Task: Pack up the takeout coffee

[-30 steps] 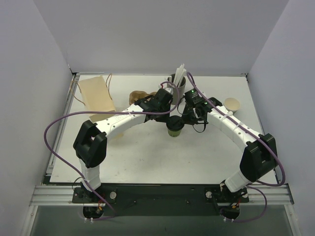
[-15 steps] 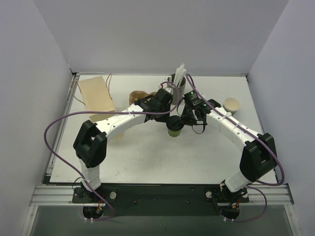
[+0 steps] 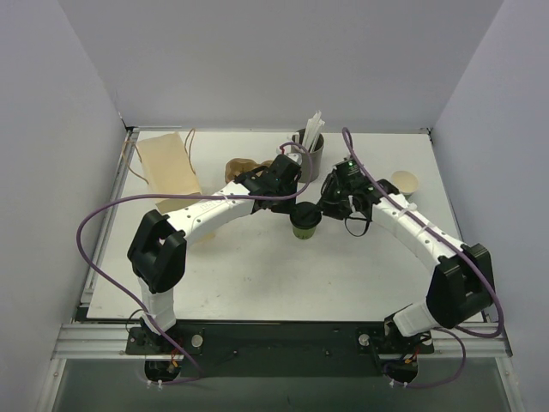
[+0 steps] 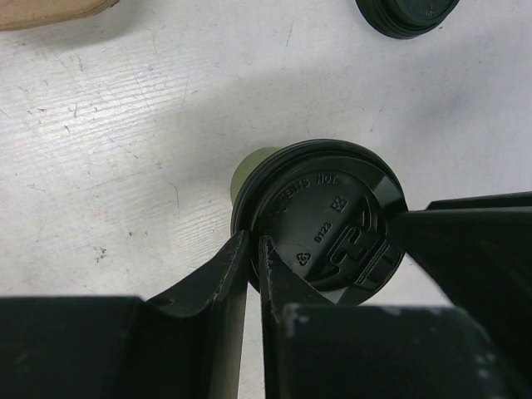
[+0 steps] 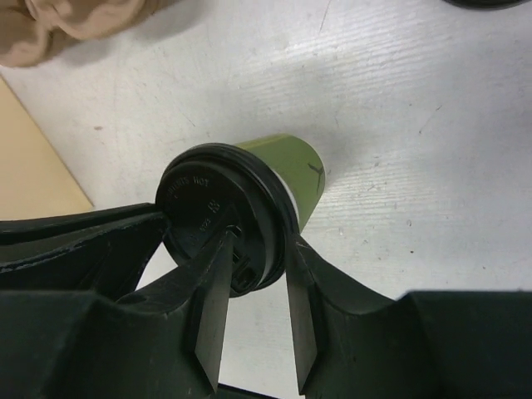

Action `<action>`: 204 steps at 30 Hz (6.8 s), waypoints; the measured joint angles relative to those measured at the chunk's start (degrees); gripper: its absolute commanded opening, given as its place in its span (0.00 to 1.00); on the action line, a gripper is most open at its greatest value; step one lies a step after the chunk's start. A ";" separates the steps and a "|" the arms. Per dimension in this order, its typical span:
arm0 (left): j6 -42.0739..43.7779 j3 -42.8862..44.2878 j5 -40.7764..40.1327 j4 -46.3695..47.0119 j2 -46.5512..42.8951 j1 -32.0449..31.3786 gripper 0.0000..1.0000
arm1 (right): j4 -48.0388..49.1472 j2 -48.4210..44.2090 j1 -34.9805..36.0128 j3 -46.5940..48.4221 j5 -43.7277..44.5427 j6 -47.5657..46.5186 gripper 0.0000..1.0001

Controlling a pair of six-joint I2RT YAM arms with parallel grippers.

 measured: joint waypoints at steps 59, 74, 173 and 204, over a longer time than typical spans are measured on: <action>0.09 3.21 -1.29 -6.08 0.94 0.39 0.19 | 37.53 -5.86 -6.12 -26.27 -9.18 20.68 0.00; 0.11 2.45 -2.80 -5.62 0.59 0.46 0.19 | 33.97 -3.56 -1.64 -22.25 -0.79 17.68 0.00; 6.12 6.38 -0.02 -7.82 2.86 2.36 0.28 | 18.21 -4.48 3.50 -15.37 0.76 10.84 0.13; 6.45 13.70 7.76 -18.14 5.88 4.63 0.40 | 2.21 -8.52 1.44 -8.33 -1.70 5.42 0.20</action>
